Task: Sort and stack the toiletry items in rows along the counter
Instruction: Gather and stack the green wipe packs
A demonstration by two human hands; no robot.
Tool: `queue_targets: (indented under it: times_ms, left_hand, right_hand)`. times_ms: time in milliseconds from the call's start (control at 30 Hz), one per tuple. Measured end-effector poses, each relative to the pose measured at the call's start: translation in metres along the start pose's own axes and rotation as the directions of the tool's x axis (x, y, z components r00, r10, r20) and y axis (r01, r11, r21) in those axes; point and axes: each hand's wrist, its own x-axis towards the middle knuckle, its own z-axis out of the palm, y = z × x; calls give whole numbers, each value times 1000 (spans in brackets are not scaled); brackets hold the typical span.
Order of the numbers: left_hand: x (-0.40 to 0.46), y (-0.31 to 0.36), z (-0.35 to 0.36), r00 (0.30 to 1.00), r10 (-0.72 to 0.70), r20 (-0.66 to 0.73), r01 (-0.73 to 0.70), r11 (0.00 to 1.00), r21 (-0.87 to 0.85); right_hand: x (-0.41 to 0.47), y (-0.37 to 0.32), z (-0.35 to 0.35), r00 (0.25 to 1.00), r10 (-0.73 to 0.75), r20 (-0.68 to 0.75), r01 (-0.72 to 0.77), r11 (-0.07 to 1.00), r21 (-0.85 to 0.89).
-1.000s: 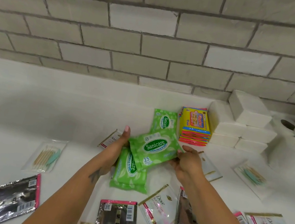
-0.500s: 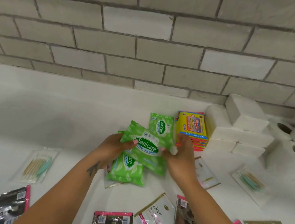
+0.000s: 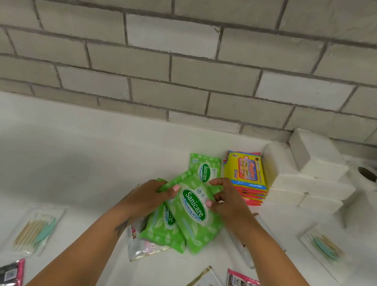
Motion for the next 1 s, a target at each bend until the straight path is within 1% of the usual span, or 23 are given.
queue_targets:
  times_ms: [67,167,233,267,300,367,433,467,500,533,600,633,700,767,833,900,967,1000]
  left_hand:
    - [4,-1,-1,1000,-24,-3,24,999,22]
    - [8,4,0,998,-61,-12,62,997,51]
    - [12,9,0,994,-63,-84,78,980,182]
    - [15,12,-1,991,-51,-126,76,976,203]
    - [18,14,-2,987,-41,-157,66,986,155]
    - [23,22,-3,984,-35,-178,26,998,-49]
    - [31,31,0,993,-60,-103,25,951,-308]
    - [34,37,3,996,-76,-52,48,907,-419]
    - [37,42,6,996,-85,-13,67,870,-488]
    - [42,46,7,995,-95,0,81,846,-527]
    - [54,49,9,992,-128,-1,107,836,-537]
    - [62,49,8,990,-144,-3,120,840,-528]
    - [77,51,6,988,-154,-2,131,848,-514]
    - [89,52,4,986,-168,0,147,863,-484]
    - [101,52,4,984,-177,3,161,884,-439]
    - [108,51,4,983,-184,12,173,896,-408]
    - [113,49,5,980,-201,9,189,904,-384]
    - [117,48,5,978,-209,-2,193,907,-374]
  right_hand:
    - [4,1,-1,999,-6,-48,7,1000,15]
    - [9,1,1,997,-4,-77,9,998,55]
    - [13,0,3,995,-4,-101,12,997,77]
    - [16,0,5,993,-5,-117,16,996,90]
    - [18,-1,6,991,-6,-135,22,993,118]
    - [22,-2,9,979,20,-201,25,975,219]
    - [27,-3,11,953,68,-294,22,956,292]
    - [30,-4,11,938,81,-337,20,958,285]
    - [32,-7,11,924,71,-375,26,969,247]
    - [34,-10,10,912,37,-409,36,985,169]
    - [34,-14,8,890,-96,-445,66,994,-82]
    - [32,-17,8,885,-179,-430,96,974,-206]
    - [29,-17,9,894,-301,-332,167,912,-376]
    - [26,-14,12,926,-319,-199,178,838,-516]
    - [26,-9,15,948,-302,-96,167,734,-659]
    - [27,-7,17,944,-324,-71,165,645,-746]
    - [32,-3,20,915,-393,-95,160,569,-807]
    - [37,1,22,887,-444,-124,141,518,-844]
